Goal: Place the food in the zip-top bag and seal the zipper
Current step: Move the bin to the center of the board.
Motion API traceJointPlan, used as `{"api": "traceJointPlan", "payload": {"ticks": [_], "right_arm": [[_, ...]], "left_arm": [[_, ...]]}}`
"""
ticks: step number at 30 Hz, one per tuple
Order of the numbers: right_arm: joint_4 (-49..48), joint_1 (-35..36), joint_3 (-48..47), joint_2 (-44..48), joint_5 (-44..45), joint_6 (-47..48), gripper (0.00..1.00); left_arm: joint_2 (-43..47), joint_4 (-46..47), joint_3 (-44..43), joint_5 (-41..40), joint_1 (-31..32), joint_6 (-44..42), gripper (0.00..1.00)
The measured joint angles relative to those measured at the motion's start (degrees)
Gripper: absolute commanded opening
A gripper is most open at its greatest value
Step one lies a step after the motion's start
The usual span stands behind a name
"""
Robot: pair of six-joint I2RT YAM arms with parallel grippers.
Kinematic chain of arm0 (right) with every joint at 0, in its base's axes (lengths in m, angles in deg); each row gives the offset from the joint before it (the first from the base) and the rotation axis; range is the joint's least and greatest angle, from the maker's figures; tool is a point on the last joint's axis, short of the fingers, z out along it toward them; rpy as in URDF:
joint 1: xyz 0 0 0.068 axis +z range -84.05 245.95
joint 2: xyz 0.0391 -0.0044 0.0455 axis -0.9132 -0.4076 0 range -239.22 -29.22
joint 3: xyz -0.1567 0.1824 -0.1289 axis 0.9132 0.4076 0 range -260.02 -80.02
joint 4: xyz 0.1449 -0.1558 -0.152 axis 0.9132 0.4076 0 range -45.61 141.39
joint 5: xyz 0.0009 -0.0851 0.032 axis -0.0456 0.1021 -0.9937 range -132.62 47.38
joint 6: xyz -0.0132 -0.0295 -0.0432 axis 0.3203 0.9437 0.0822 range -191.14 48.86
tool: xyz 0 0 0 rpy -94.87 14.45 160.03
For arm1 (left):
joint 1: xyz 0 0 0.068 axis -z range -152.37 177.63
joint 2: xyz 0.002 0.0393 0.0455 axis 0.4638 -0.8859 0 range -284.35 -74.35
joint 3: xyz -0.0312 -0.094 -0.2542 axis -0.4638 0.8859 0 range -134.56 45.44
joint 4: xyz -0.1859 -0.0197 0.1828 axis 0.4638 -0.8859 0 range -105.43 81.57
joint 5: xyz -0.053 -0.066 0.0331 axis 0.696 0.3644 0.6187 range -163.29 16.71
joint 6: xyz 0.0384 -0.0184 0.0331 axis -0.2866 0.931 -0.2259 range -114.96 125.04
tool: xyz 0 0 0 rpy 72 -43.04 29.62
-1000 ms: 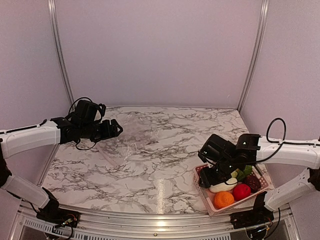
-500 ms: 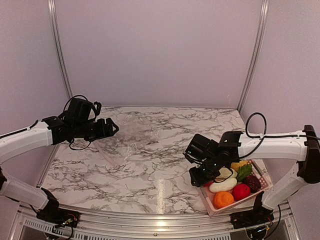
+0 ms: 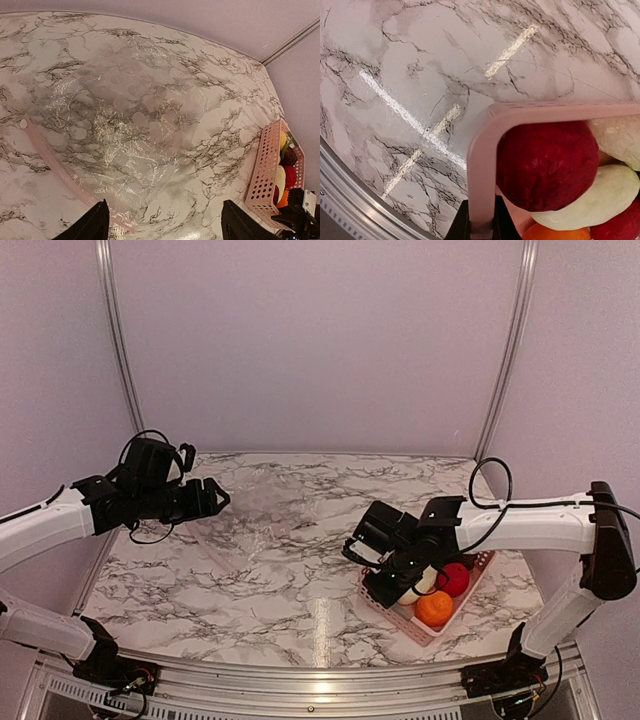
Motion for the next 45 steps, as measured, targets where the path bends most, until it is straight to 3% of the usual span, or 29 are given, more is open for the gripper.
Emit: {"api": "traceJointPlan", "payload": {"ticks": [13, 16, 20, 24, 25, 33, 39, 45], "right_arm": [[-0.7, 0.1, 1.8, 2.8, 2.1, 18.4, 0.04], [-0.2, 0.0, 1.9, 5.3, 2.7, 21.4, 0.28], [-0.4, 0.0, 1.9, 6.1, 5.6, 22.8, 0.48], [-0.3, 0.0, 1.3, 6.8, 3.5, 21.2, 0.86], [-0.7, -0.1, 1.0, 7.6, 2.3, 20.3, 0.89], [-8.9, -6.0, -2.2, 14.1, 1.0, 6.7, 0.8], [-9.6, -13.9, -6.9, 6.8, 8.8, -6.8, 0.79], [-8.0, -17.7, -11.8, -1.6, 11.0, -16.1, 0.74]], "left_arm": [[-2.1, 3.3, 1.0, 4.2, 0.0, 0.1, 0.79], [-3.3, 4.0, 0.9, 4.7, 0.0, -0.1, 0.79], [-5.7, 4.3, 0.8, 5.7, 0.0, 0.0, 0.8], [-6.4, 4.3, 0.4, 6.5, 0.0, -0.2, 0.8], [-6.4, 4.4, 0.2, 6.7, 0.0, -0.2, 0.8], [-5.2, 4.8, 0.1, 6.6, 0.1, -0.6, 0.81], [-4.1, 3.5, 0.0, 4.8, 0.1, -0.3, 0.81], [-3.3, 2.9, 0.1, 3.4, 0.1, 0.7, 0.8]]}}
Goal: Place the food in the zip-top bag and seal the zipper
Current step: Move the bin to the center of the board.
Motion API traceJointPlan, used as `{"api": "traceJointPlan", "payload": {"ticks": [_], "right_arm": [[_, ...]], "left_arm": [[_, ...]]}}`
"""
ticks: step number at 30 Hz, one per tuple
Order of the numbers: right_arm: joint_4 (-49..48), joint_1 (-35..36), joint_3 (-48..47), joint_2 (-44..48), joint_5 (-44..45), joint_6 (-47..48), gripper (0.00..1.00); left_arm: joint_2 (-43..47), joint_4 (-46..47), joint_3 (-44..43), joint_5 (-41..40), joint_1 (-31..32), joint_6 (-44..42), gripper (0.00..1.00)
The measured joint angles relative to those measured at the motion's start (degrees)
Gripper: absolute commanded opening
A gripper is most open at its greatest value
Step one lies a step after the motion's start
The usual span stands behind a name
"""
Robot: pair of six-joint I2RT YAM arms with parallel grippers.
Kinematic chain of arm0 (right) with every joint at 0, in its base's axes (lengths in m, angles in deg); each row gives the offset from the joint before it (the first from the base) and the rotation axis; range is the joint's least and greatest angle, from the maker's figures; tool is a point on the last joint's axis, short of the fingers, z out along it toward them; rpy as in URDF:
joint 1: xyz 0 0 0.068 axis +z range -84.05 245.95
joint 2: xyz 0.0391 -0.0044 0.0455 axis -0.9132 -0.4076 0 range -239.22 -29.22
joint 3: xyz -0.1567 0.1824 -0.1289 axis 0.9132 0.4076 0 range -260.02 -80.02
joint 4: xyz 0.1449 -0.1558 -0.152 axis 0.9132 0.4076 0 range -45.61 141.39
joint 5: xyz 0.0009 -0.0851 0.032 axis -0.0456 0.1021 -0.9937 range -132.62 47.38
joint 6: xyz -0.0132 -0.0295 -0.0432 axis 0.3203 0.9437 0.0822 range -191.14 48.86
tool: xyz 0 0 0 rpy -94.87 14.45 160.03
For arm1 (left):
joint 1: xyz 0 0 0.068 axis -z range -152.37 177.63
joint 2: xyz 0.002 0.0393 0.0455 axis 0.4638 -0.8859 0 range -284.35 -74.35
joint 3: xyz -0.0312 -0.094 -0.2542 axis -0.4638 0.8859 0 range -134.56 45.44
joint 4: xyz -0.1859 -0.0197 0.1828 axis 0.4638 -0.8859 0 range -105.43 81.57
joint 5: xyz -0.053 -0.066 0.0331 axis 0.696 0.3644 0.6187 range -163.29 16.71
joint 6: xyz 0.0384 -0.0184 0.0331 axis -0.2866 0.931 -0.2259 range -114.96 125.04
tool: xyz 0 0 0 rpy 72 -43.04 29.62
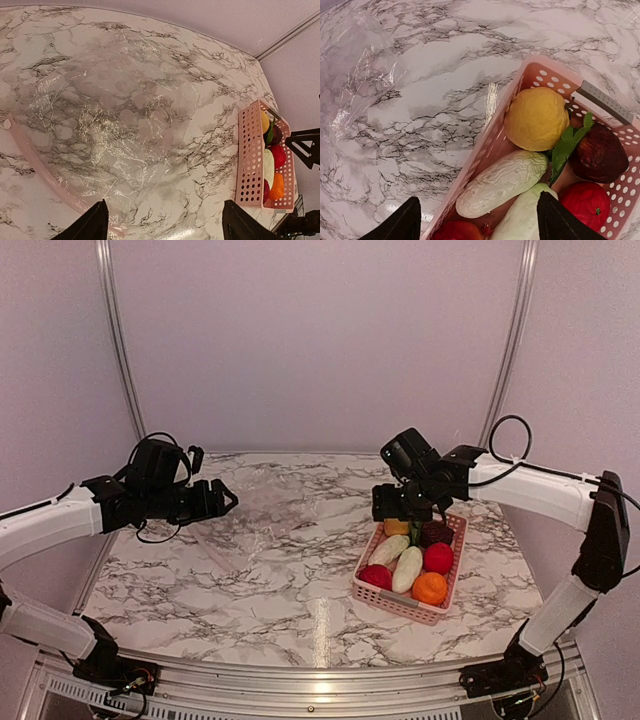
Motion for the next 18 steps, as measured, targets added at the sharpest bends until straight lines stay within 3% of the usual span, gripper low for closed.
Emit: {"api": "traceJointPlan", "payload": {"ticks": [13, 16, 18], "right_arm": [[3.6, -0.4, -10.3, -16.9, 1.5, -8.3, 0.54], [5.9, -0.4, -13.6, -20.8, 2.2, -9.6, 0.37], [6.1, -0.4, -13.9, -21.6, 2.4, -9.6, 0.32]], "left_arm": [[6.4, -0.7, 3.4, -2.8, 0.0, 1.2, 0.79], [7.8, -0.8, 4.1, -3.3, 0.0, 1.3, 0.79], [8.5, -0.9, 4.6, -3.4, 0.0, 1.5, 0.79]]}}
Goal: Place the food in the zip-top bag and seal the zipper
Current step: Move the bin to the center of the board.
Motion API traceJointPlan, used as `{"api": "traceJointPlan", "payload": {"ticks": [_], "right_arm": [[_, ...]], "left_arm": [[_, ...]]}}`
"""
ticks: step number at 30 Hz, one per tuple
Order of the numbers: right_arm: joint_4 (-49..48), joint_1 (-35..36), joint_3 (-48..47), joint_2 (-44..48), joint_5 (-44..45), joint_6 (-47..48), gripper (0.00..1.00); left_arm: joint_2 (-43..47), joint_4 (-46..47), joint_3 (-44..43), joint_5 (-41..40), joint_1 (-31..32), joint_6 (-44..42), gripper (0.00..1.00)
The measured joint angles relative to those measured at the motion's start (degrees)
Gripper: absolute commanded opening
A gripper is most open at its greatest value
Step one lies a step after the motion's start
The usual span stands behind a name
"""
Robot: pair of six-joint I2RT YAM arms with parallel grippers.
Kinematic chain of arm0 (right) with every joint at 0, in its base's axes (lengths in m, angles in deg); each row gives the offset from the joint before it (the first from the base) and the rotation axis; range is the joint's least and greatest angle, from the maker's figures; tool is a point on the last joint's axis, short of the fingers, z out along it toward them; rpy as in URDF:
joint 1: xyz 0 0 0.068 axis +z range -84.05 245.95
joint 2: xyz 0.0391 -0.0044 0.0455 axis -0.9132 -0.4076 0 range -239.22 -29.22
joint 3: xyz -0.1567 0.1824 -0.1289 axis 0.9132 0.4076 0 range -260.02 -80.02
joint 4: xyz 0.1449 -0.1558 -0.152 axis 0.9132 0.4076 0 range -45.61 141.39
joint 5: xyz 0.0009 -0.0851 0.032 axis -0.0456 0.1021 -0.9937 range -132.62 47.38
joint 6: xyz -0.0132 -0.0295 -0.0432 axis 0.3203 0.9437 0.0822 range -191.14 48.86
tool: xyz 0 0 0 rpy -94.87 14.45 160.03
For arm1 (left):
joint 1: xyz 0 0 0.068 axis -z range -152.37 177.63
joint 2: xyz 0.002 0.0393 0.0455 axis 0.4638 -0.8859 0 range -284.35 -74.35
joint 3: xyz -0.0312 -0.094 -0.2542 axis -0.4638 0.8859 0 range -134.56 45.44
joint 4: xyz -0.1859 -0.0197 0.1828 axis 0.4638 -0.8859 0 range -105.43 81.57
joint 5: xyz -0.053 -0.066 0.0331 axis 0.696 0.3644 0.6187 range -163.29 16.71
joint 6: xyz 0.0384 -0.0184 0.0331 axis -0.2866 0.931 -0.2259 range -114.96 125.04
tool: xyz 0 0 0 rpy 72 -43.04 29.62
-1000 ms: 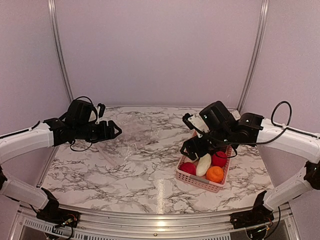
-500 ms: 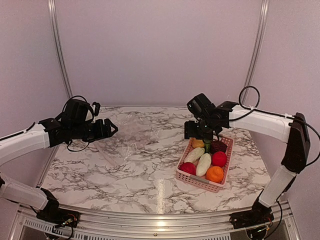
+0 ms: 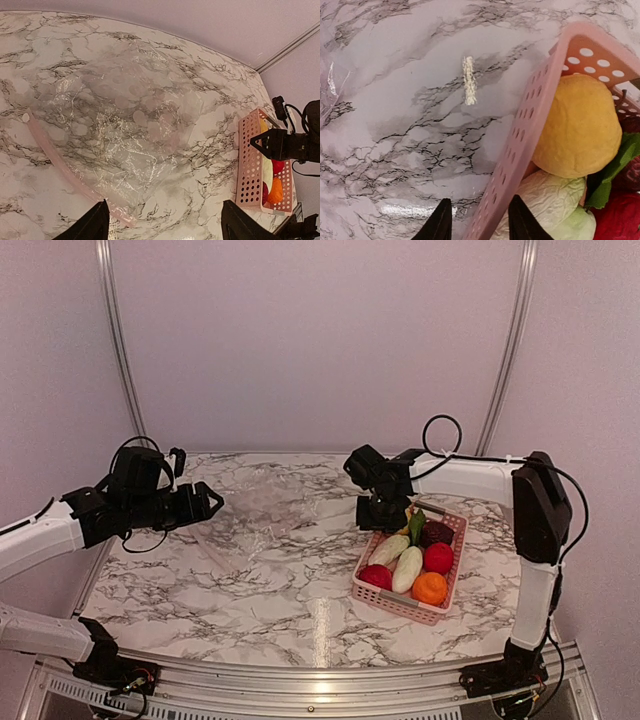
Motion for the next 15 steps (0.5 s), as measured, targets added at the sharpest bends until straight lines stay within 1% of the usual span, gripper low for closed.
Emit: {"api": "traceJointPlan", "payload": {"ticks": [1, 4, 6, 10, 13, 15], "right_arm": [[0.1, 0.0, 0.0, -0.1, 0.0, -0.2, 0.32], [-0.5, 0.0, -0.1, -0.2, 0.1, 1.1, 0.25], [0.0, 0.0, -1.1, -1.0, 0.7, 2.7, 0.16], [-0.8, 0.0, -3.1, -2.8, 2.1, 5.9, 0.04], [-1.2, 0.0, -3.1, -2.8, 2.3, 9.3, 0.01], [-2.4, 0.0, -3.1, -2.8, 2.4, 11.1, 0.0]], "left_arm": [[0.2, -0.1, 0.1, 0.0, 0.0, 0.1, 0.79], [0.6, -0.2, 0.6, -0.2, 0.0, 0.3, 0.79], [0.9, -0.5, 0.9, -0.3, 0.0, 0.6, 0.78], [1.2, -0.7, 1.3, -0.2, 0.0, 1.3, 0.78], [1.4, -0.9, 1.7, -0.2, 0.0, 1.6, 0.78], [1.4, -1.0, 1.7, -0.2, 0.0, 1.8, 0.78]]}}
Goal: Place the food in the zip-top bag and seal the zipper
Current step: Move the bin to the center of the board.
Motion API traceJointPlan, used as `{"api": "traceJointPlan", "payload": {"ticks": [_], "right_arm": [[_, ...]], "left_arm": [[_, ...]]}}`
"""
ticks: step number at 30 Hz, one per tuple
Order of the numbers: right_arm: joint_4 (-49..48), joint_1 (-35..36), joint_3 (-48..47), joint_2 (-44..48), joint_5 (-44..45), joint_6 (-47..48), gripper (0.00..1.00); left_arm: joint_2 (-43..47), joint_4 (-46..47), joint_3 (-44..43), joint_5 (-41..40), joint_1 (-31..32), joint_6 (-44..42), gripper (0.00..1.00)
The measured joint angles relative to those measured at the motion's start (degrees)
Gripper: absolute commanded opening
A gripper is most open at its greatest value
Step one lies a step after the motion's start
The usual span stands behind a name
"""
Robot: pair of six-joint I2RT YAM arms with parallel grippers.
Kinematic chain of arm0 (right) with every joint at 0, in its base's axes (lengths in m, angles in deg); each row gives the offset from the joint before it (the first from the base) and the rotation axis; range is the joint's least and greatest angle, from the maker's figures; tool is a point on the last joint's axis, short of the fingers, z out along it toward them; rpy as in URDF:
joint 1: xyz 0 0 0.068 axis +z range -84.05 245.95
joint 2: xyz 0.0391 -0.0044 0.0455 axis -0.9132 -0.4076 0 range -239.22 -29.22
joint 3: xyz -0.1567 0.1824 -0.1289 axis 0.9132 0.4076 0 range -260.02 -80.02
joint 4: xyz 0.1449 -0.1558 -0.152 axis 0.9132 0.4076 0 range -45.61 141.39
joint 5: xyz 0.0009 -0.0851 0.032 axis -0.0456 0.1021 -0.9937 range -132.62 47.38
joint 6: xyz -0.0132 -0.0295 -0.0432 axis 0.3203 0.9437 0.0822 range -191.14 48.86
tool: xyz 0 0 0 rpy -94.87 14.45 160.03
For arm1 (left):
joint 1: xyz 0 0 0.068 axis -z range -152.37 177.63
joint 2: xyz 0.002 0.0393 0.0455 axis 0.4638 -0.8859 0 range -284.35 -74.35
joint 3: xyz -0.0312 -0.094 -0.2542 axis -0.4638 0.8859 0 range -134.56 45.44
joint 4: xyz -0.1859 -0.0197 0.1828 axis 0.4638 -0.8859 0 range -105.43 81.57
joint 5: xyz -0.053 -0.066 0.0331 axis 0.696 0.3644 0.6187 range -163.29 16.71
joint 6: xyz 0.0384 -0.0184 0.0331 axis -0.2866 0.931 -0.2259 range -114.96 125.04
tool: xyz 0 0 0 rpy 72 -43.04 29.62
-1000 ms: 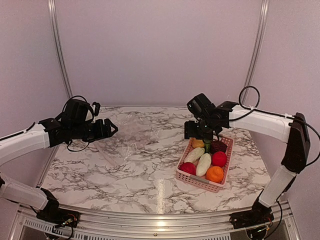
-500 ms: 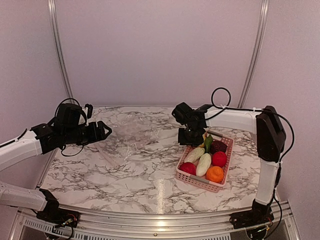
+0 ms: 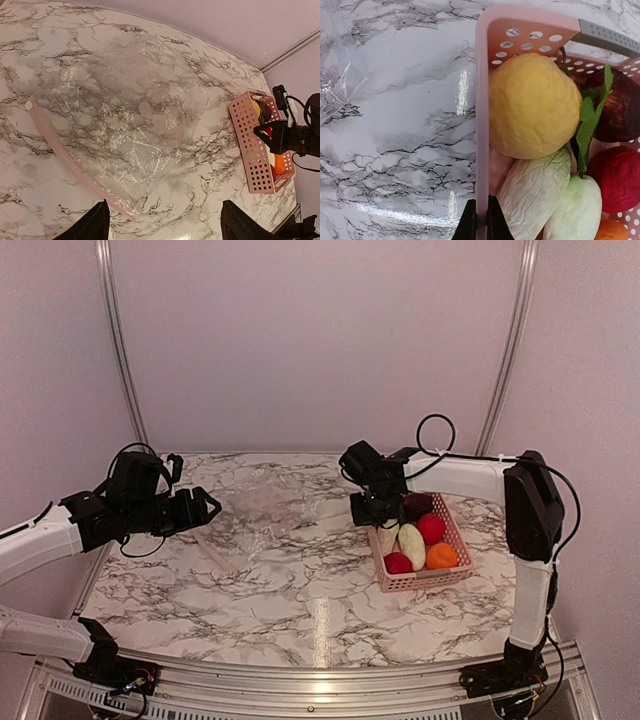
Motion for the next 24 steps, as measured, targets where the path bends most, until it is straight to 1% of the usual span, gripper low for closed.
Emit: {"api": "traceJointPlan", "payload": {"ticks": [9, 11, 13, 14, 16, 17, 18, 20, 23, 24], "right_arm": [[-1.7, 0.0, 0.3, 0.0, -0.7, 2.5, 0.01], [-1.8, 0.0, -0.1, -0.1, -1.2, 2.7, 0.08], [-1.4, 0.0, -1.8, -1.0, -2.1, 3.0, 0.18], [-1.2, 0.0, -3.1, -1.7, -2.4, 3.2, 0.26], [-1.3, 0.0, -5.5, -2.7, -3.3, 3.5, 0.41], [-1.3, 0.0, -6.4, -2.8, -3.7, 3.9, 0.49], [-1.2, 0.0, -7.0, -2.5, -4.0, 4.3, 0.53], [-1.1, 0.0, -7.5, -1.6, -4.8, 4.5, 0.57], [-1.1, 0.0, -7.5, 0.9, -6.7, 6.5, 0.58], [-1.5, 0.0, -7.5, 1.9, -8.0, 7.3, 0.57]], "left_arm": [[-0.7, 0.1, 0.0, 0.8, 0.0, 1.2, 0.77], [-1.2, 0.3, 0.0, 1.4, 0.0, 1.3, 0.77], [-1.6, 0.5, 0.0, 1.5, 0.1, 1.3, 0.8], [-1.6, 0.4, -0.1, 1.3, 0.2, 1.1, 0.83], [-1.6, 0.1, -0.7, 0.1, 0.3, 0.2, 0.96], [-1.6, -0.2, -1.2, -0.8, 0.3, -0.3, 0.99], [-1.4, -0.3, -1.7, -2.2, 0.3, -0.7, 0.99], [-0.5, -0.5, -2.1, -4.6, 0.3, -1.2, 0.99], [2.4, -0.7, -1.8, -8.9, -0.3, -0.5, 0.99], [3.6, -0.4, -1.3, -9.9, -0.7, -0.1, 0.97]]}}
